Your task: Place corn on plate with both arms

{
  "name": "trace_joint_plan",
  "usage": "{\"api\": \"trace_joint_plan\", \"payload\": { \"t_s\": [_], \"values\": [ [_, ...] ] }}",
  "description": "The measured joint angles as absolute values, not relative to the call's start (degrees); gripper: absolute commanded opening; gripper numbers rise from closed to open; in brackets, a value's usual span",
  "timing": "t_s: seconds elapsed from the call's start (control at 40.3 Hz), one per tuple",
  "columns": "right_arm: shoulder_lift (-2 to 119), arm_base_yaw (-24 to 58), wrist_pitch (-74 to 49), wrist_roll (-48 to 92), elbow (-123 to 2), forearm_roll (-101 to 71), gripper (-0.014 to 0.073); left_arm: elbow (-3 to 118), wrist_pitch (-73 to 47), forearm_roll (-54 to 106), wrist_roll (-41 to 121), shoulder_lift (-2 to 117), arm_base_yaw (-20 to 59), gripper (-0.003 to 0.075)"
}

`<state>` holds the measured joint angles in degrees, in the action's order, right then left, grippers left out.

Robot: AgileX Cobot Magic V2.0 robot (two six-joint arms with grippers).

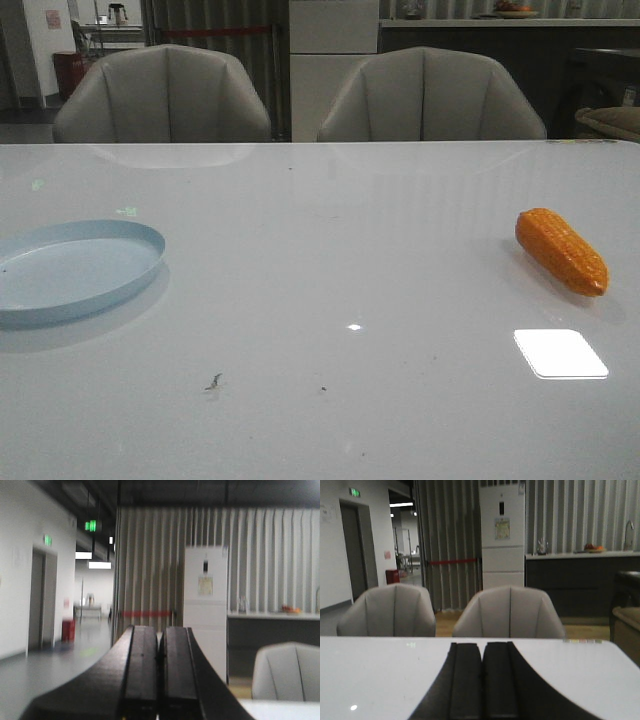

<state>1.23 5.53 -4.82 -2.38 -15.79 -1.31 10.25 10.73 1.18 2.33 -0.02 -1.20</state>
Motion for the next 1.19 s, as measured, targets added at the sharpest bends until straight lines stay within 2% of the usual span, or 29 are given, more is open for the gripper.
{"api": "trace_joint_plan", "payload": {
  "t_s": [0.124,0.273,0.323,0.372,0.447,0.496,0.521,0.645,0.719,0.918,1.017,1.092,1.191],
  "values": [
    [15.2,5.5,-9.0,-2.5,-29.0,-1.3,0.0046,25.2,-3.9,-0.8,2.3,10.8,-1.2,0.0094],
    [29.9,5.5,-10.9,-2.5,-30.3,-1.3,0.0052,26.7,-11.2,-0.6,2.3,25.9,-1.2,0.0096],
    [33.9,5.5,-11.4,-2.5,-30.3,-1.2,0.0088,26.7,-11.3,-0.6,2.3,30.3,-1.2,0.0109],
    [37.2,5.5,-11.5,-2.5,-30.3,-1.2,0.0183,26.7,-11.3,-0.6,2.3,34.4,-1.2,0.0162],
    [40.8,5.5,-11.5,-2.5,-30.3,-1.2,0.0389,26.7,-11.3,-0.6,2.3,40.0,-1.2,0.0326],
    [42.5,5.5,-11.5,-2.5,-30.3,-1.2,0.0459,26.7,-11.0,-0.5,2.3,42.9,-1.2,0.0418],
    [43.0,5.5,-11.5,-2.5,-30.3,-1.2,0.0468,26.7,-10.4,-0.5,2.3,44.3,-1.2,0.0438],
    [45.6,5.5,-11.5,-2.5,-30.3,-1.2,0.0468,27.2,-7.1,2.5,2.3,53.0,-1.2,0.0378],
    [46.1,5.5,-11.5,-2.5,-30.3,-1.2,0.0468,31.7,-11.0,3.7,2.3,57.5,-1.9,0.0378],
    [46.1,5.5,-11.5,-2.5,-30.3,-1.2,0.0468,58.0,-29.6,3.3,2.3,79.4,-6.4,0.0378],
    [46.1,5.5,-11.5,-2.5,-30.3,-1.2,0.0468,72.0,-42.9,3.3,2.3,94.8,-6.5,0.0363],
    [46.1,5.5,-11.5,-2.5,-30.3,-1.2,0.0468,80.4,-50.4,5.3,6.5,105.3,-5.7,0.0323],
    [46.1,5.5,-11.5,-2.5,-30.3,-1.2,0.0468,91.6,-57.1,8.7,9.5,116.7,-3.8,0.0323]
  ]
}}
